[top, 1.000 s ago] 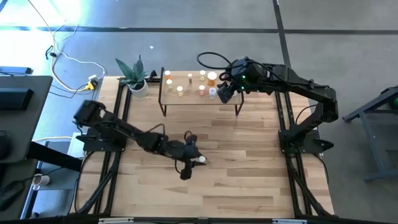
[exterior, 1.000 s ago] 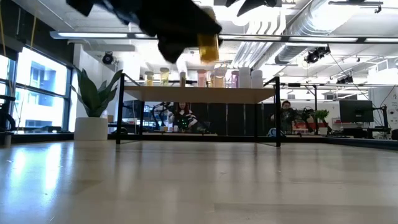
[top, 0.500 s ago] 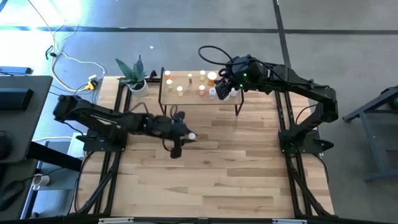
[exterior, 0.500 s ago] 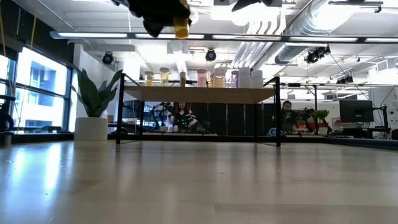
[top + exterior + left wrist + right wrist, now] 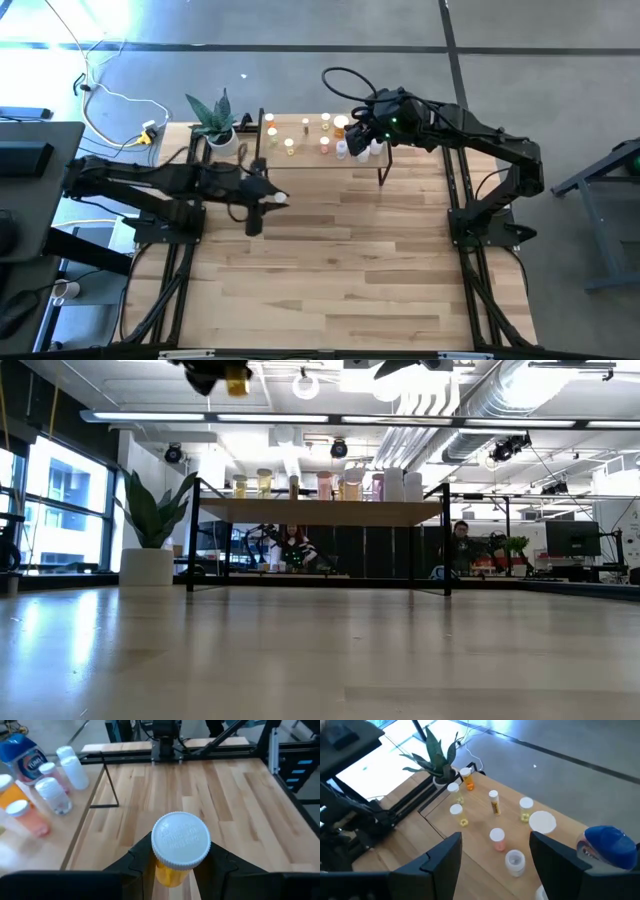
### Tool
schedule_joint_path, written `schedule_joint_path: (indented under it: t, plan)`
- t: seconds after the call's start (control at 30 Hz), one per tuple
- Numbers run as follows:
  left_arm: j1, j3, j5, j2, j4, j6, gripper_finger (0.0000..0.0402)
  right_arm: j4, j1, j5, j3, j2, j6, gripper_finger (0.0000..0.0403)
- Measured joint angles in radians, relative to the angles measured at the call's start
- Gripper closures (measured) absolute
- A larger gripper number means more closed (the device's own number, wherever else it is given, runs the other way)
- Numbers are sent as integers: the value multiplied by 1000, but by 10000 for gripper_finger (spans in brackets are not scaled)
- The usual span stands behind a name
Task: Pick and place medicine bottles onto shelf by color
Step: Put the small orange pill bottle on the shelf
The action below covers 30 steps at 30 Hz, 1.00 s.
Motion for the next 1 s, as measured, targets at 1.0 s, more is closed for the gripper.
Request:
schedule_joint_path:
  t: [1.0]
  plan:
    - [31, -586, -361, -393, 478, -143, 303, 1, 1, 42, 0, 0, 84, 179]
